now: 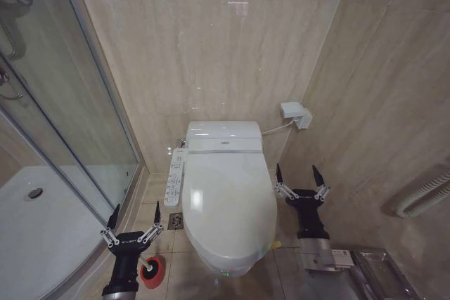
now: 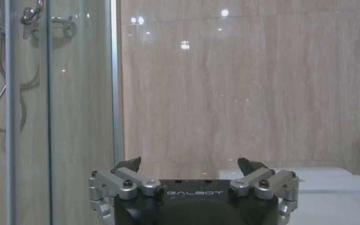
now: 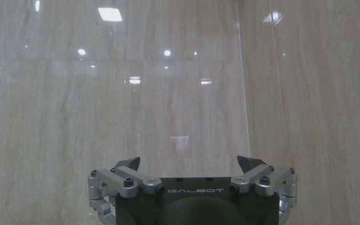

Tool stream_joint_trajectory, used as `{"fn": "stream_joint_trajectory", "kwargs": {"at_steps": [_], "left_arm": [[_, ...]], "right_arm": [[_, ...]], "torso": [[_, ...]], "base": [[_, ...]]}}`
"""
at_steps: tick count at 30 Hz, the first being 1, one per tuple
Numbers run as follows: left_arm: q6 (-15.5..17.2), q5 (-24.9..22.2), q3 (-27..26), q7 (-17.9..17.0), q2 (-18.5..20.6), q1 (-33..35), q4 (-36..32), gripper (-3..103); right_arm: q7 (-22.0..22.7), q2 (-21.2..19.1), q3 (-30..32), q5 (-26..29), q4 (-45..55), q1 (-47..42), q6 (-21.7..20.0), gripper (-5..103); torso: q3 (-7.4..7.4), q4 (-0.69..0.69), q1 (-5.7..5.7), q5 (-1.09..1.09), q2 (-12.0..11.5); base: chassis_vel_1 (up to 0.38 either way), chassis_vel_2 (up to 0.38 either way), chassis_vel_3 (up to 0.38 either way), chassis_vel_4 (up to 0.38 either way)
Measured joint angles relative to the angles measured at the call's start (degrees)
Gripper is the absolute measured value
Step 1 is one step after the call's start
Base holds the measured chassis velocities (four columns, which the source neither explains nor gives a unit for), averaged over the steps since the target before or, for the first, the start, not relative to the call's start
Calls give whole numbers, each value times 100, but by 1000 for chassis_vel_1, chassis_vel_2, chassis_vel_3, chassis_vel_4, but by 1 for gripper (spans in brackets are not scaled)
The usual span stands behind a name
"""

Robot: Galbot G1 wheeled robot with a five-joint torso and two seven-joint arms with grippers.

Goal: Open the toilet lid, clean the toilet bowl with a toilet brush, close the toilet lid, and flush.

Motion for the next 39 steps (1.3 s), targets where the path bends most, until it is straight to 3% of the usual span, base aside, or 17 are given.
{"fn": "stream_joint_trajectory", "kwargs": {"at_steps": [11,39], "left_arm": [[0,0,0,0,0,0,0,100],[0,0,0,0,0,0,0,100]], "right_arm": [[104,-184,54,40,169,-234,80,100],[4,-127,-34,19,177,-292,76,100]], "torso": [[0,0,0,0,0],[0,0,0,0,0]], "base": [[0,0,0,0],[0,0,0,0]]}}
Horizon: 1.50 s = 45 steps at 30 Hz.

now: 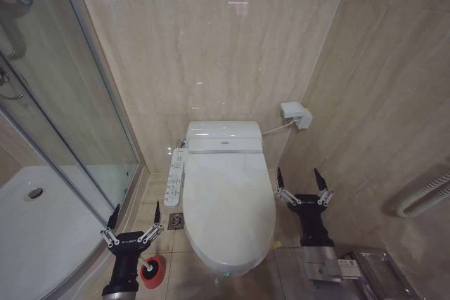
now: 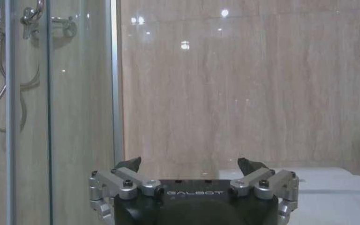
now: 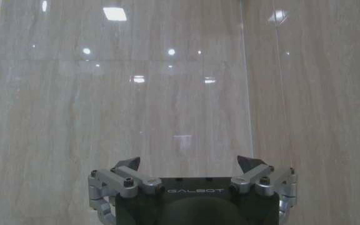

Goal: Open the toilet lid, clean the toilet bowl with a toilet brush, close the toilet lid, and flush.

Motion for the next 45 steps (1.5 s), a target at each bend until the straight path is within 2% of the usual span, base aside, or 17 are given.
{"fn": "stream_joint_trajectory", "kwargs": {"at_steps": [45], "left_arm": [[0,0,0,0,0,0,0,100]], "right_arm": [[8,2,0,-8,-2,1,-3,100]], "torso": [[0,0,0,0,0]], "base": [[0,0,0,0]]}}
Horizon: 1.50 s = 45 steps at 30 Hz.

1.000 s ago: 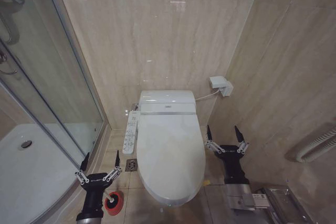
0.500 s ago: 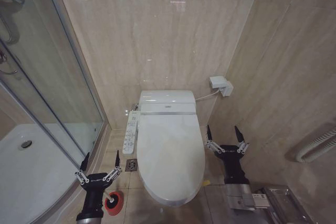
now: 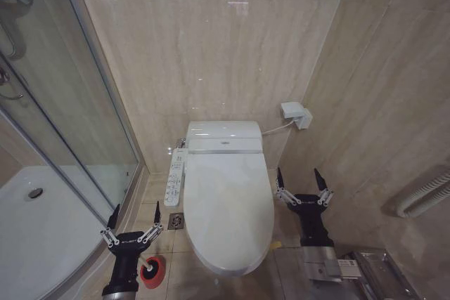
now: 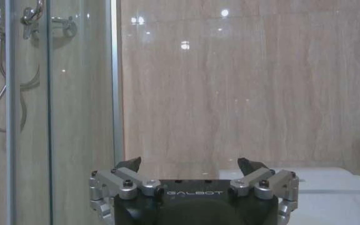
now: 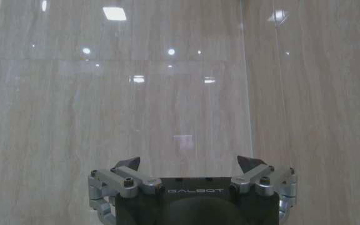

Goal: Open the toilet lid, clean the toilet bowl with a toilet brush, close the toilet lid, and flush.

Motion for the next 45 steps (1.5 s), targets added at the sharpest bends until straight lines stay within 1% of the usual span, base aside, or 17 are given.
{"fn": "stream_joint_trajectory", "kwargs": {"at_steps": [45], "left_arm": [[0,0,0,0,0,0,0,100]], "right_arm": [[0,0,0,0,0,0,0,100]], "torso": [[0,0,0,0,0]], "base": [[0,0,0,0]]}}
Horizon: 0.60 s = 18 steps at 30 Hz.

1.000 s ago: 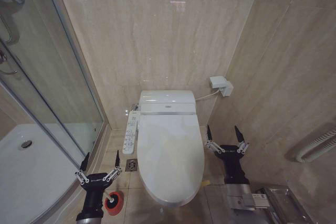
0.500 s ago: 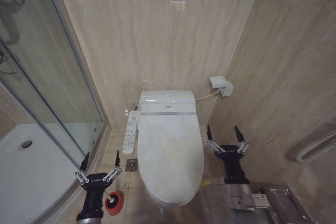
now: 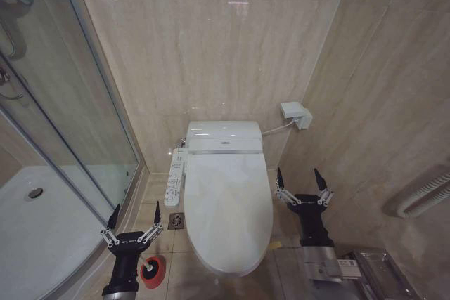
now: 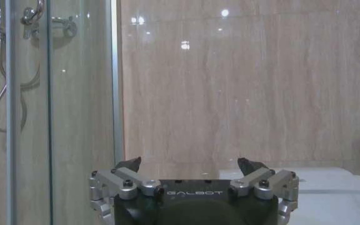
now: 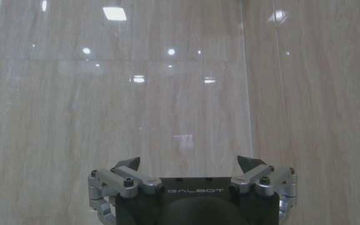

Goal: Open the toilet lid, clean the toilet bowl with a toilet brush, close the toilet lid, and flush.

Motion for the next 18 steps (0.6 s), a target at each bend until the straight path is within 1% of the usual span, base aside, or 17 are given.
{"fn": "stream_joint_trajectory", "kwargs": {"at_steps": [18], "left_arm": [[0,0,0,0,0,0,0,100]], "right_arm": [[0,0,0,-1,0,0,0,100]], "torso": [[0,0,0,0,0]], "base": [[0,0,0,0]]}}
